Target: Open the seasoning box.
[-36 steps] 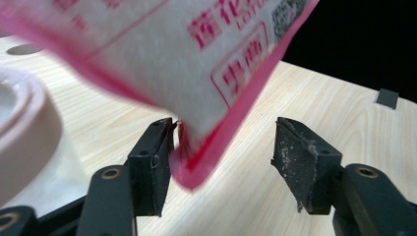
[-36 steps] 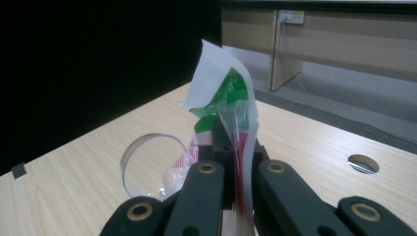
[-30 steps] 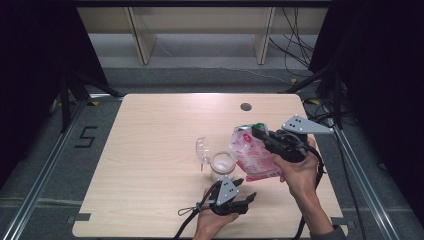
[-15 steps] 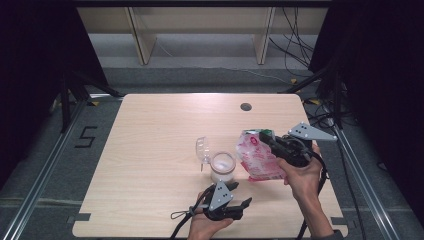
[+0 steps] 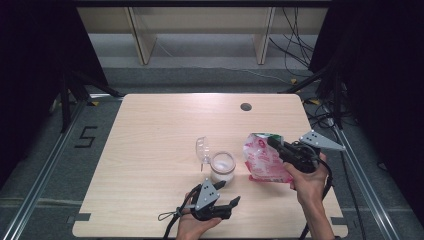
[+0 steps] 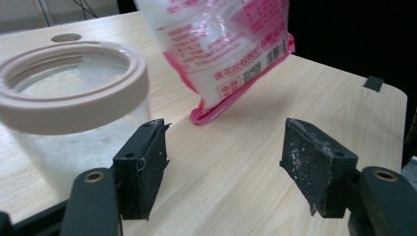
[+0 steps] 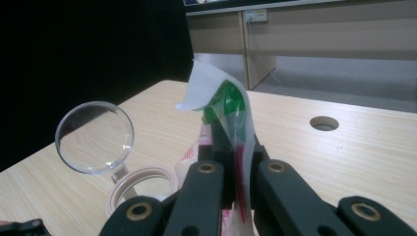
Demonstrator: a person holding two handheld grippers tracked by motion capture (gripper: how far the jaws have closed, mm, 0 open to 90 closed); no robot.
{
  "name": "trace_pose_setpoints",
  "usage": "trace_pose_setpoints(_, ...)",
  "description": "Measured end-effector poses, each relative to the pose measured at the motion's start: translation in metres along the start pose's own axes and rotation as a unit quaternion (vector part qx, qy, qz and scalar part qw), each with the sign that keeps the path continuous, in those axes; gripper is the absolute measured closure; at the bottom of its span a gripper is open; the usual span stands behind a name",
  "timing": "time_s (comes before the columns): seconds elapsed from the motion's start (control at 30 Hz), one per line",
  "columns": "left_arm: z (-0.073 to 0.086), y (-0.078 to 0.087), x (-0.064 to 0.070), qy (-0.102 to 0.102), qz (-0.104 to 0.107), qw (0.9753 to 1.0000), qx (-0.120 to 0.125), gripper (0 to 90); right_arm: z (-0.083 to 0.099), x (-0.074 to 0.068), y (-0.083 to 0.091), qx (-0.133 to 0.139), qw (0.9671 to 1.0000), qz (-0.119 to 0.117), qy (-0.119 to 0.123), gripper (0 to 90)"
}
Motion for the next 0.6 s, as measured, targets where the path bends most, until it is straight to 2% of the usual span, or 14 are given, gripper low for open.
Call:
trace_pose_setpoints(0.07, -0.001, 0.002, -0.001, 0.004, -0.002, 1.0000, 0.006, 32.6, 0.001, 0.007, 0.004, 0.005, 1.0000, 0.008, 0.004, 90.0)
trace_pose_setpoints(0.1, 0.000, 0.005, -0.004, -0.014, -0.001, 0.9999, 0.000, 32.6, 0.002, 0.010, 0.007, 0.005, 0.9999, 0.010, 0.001, 90.0)
trace_pose_setpoints(0.13, 0.000, 0.005, -0.004, -0.014, -0.003, 0.9999, -0.001, 32.7, 0.003, 0.012, 0.009, 0.007, 0.9999, 0.008, 0.002, 90.0)
trace_pose_setpoints(0.17, 0.001, 0.006, -0.003, 0.004, -0.004, 1.0000, 0.001, 32.7, 0.004, 0.012, 0.010, 0.010, 0.9999, 0.008, -0.007, 90.0)
trace_pose_setpoints(0.2, 0.000, 0.005, -0.003, 0.002, -0.001, 1.0000, 0.007, 32.6, 0.006, 0.015, 0.012, 0.010, 0.9999, 0.009, 0.001, 90.0)
trace_pose_setpoints(0.23, 0.001, 0.007, -0.005, -0.008, -0.001, 1.0000, 0.001, 32.6, 0.006, 0.016, 0.014, 0.009, 0.9999, 0.013, -0.001, 90.0)
trace_pose_setpoints(0.27, 0.002, 0.007, -0.004, 0.008, -0.004, 1.0000, 0.003, 32.5, 0.007, 0.016, 0.015, 0.009, 0.9999, 0.008, -0.004, 90.0)
trace_pose_setpoints(0.3, 0.001, 0.007, -0.005, 0.007, -0.008, 0.9999, 0.004, 32.5, 0.010, 0.016, 0.018, 0.006, 0.9997, 0.012, -0.020, 90.0)
trace_pose_setpoints(0.4, 0.001, 0.008, -0.005, 0.008, -0.005, 0.9999, 0.008, 32.4, 0.011, 0.023, 0.021, 0.015, 0.9997, 0.017, -0.008, 90.0)
trace_pose_setpoints(0.43, 0.001, 0.010, -0.005, 0.007, -0.008, 0.9999, 0.004, 32.5, 0.014, 0.023, 0.024, 0.010, 0.9996, 0.020, -0.019, 90.0)
trace_pose_setpoints(0.5, 0.001, 0.010, -0.006, -0.003, -0.005, 1.0000, -0.001, 32.5, 0.017, 0.028, 0.027, 0.008, 0.9994, 0.027, -0.020, 90.0)
trace_pose_setpoints(0.53, 0.001, 0.010, -0.006, 0.007, -0.007, 1.0000, 0.001, 32.4, 0.018, 0.031, 0.029, 0.010, 0.9994, 0.031, -0.016, 90.0)
trace_pose_setpoints(0.6, 0.001, 0.009, -0.006, 0.008, -0.004, 1.0000, 0.004, 32.4, 0.020, 0.035, 0.031, 0.011, 0.9991, 0.036, -0.020, 90.0)
Point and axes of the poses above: each handheld gripper's, and its own axes: y roughly backward along the jaws, z roughly out of its underside, x roughly to its right, the point moved 10 cm from there along -y, roughly forward along the jaws, and after that the axes turned 1 degree about y, right-handed, at the moved point
